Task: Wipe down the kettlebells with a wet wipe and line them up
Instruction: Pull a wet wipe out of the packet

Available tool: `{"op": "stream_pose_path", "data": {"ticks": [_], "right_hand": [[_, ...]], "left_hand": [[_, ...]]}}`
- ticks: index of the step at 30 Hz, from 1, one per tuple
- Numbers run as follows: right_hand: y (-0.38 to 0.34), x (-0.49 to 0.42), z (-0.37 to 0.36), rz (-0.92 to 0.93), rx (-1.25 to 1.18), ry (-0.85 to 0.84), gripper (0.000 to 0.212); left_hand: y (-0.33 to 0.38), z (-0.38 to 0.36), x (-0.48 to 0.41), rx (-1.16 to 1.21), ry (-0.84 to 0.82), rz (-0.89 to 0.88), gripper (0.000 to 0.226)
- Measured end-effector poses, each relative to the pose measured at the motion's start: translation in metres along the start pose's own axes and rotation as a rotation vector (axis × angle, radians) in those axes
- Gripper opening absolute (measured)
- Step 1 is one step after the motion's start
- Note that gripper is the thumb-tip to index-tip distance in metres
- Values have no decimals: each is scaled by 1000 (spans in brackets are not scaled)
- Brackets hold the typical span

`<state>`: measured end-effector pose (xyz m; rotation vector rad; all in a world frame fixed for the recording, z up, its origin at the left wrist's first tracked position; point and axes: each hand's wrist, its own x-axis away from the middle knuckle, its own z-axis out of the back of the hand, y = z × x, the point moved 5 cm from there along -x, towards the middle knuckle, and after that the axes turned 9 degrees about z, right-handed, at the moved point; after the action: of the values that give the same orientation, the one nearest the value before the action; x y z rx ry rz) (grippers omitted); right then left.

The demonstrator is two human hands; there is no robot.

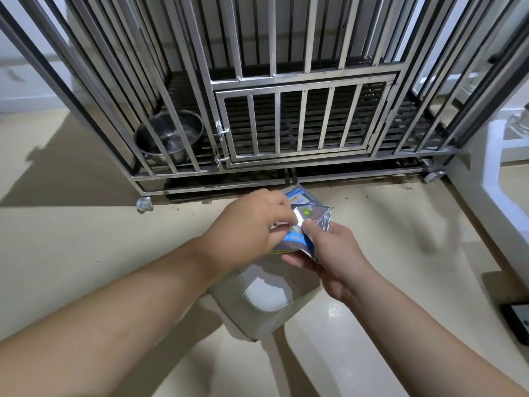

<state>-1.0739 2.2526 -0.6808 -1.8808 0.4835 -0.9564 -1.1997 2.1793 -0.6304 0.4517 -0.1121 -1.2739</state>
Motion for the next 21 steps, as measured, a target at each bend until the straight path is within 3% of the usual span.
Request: {"op": "stream_pose_path", "data": {"ticks": [2,6,16,21], "right_hand": [[1,1,1,-9,13,1,21],[5,1,4,-43,3,10,18],[11,-4,8,-158,-56,33,17],[13,-13,14,10,282,65,21]], "left_hand": [[1,-3,0,-94,7,-52,8],[-8,-5,1,-61,-6,-11,6],[-3,-3,5,-65,-6,-127,7],[8,3,0,-95,48,-191,5]]}}
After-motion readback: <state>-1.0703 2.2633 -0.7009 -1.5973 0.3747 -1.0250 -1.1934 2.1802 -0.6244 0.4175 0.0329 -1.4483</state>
